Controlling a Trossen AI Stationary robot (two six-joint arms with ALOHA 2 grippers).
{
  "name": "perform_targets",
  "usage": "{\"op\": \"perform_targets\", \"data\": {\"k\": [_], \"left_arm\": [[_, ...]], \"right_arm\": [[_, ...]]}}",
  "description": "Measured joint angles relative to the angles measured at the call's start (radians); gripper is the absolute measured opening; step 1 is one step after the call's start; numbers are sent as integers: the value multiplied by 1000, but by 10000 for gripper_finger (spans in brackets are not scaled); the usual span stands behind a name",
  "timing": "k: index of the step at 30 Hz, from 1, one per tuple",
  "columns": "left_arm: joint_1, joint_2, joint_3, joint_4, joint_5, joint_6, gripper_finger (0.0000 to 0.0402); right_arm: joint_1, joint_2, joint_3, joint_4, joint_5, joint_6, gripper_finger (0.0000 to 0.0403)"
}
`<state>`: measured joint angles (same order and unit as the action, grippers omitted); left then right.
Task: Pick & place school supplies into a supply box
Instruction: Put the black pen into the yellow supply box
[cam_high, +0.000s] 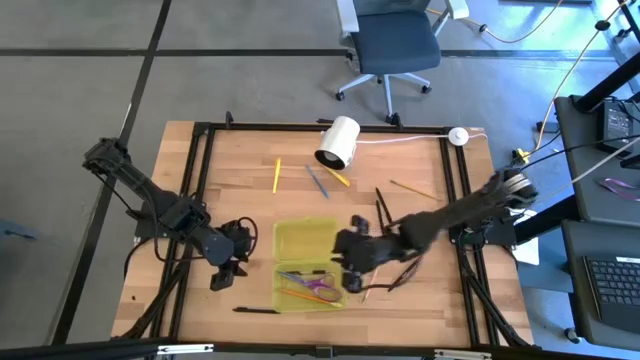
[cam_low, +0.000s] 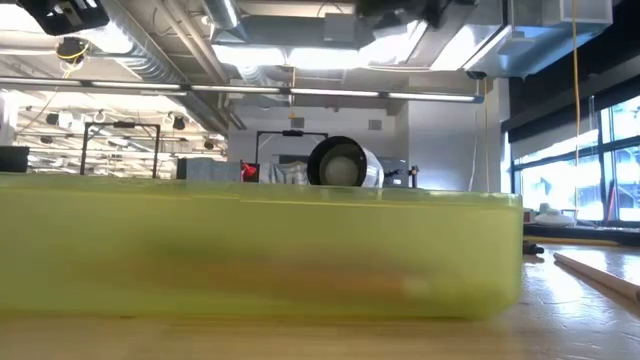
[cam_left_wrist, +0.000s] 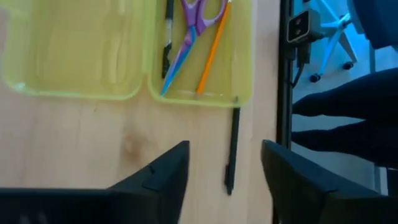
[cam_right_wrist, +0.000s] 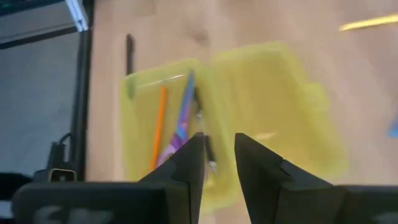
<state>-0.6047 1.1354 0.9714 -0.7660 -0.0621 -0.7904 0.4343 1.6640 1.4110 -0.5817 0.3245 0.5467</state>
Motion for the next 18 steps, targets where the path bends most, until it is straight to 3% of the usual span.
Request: {"op": "perform_targets", "data": {"k": [3,7,13,18], "left_arm": [[-4,37,0,26,-66,13,240],[-1,72,0,32,-113,10,274],[-132,87,0,87,-98,-27,282],[-253,149,0,111,-183,-150,279]], "right_arm": [[26,-97,-74,-35,69,37,94],[42,-227,-229,8,78,88,94],[58,-392,-477,232,101,159,94],[56,-444,-602,406,144,182,94]]}}
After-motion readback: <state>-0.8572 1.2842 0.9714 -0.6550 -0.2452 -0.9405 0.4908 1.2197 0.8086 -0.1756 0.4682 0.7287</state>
